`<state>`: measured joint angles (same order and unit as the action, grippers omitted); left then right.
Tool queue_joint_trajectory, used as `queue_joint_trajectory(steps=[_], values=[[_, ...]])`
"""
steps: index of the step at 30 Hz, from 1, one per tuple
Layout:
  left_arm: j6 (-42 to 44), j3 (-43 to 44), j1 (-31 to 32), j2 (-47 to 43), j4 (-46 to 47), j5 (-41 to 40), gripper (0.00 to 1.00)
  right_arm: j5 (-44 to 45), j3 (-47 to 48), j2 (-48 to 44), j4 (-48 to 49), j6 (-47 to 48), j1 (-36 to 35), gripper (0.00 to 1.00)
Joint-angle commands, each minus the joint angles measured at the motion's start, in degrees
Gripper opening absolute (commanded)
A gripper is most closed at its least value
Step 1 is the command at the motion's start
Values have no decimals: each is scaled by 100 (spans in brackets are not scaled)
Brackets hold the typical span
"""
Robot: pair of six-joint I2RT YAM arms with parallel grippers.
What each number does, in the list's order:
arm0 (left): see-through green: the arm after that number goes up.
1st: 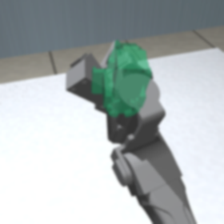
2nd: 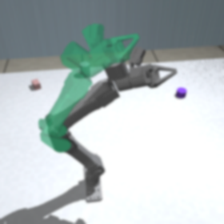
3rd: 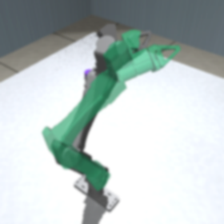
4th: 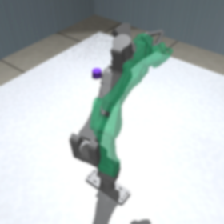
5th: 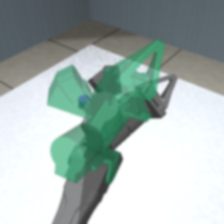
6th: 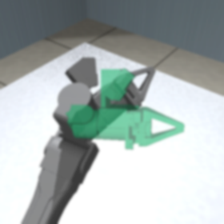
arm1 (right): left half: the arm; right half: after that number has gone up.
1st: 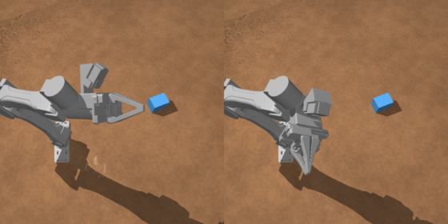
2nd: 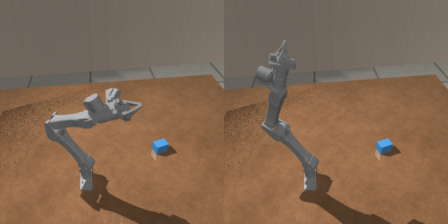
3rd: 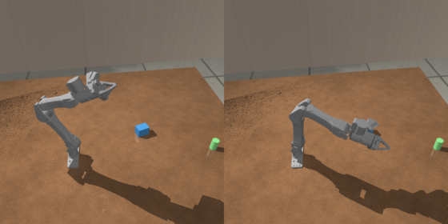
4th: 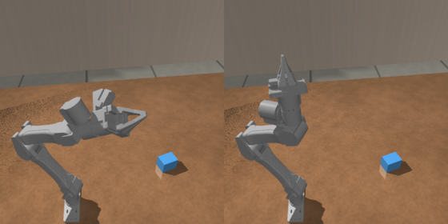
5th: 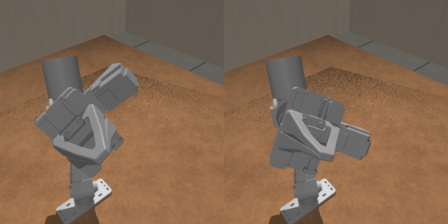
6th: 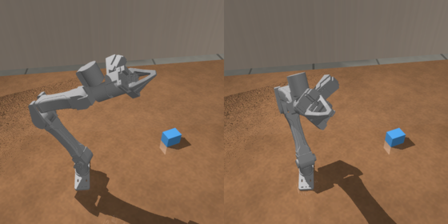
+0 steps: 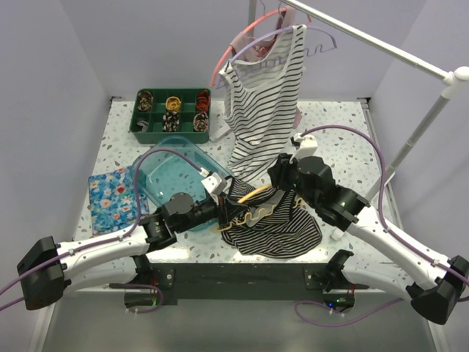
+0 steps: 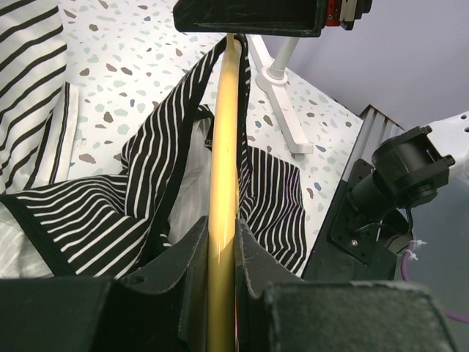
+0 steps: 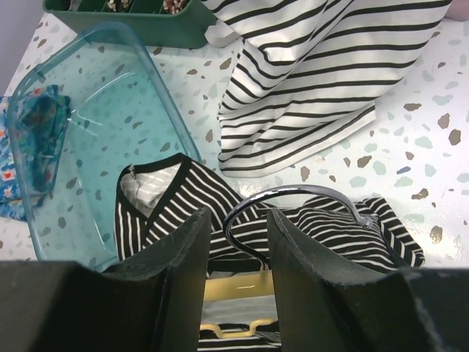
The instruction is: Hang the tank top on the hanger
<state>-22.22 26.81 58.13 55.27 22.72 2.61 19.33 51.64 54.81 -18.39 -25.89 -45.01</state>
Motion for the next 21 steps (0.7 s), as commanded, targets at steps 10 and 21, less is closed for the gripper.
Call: queue_joint_trajectory(steps=[10, 21], values=[[-318, 351, -21, 46, 734, -50, 0, 457, -215, 188, 459, 75, -78, 34], [-424, 535, -21, 186, 638, -138, 0, 730, -180, 215, 416, 260, -139, 0]])
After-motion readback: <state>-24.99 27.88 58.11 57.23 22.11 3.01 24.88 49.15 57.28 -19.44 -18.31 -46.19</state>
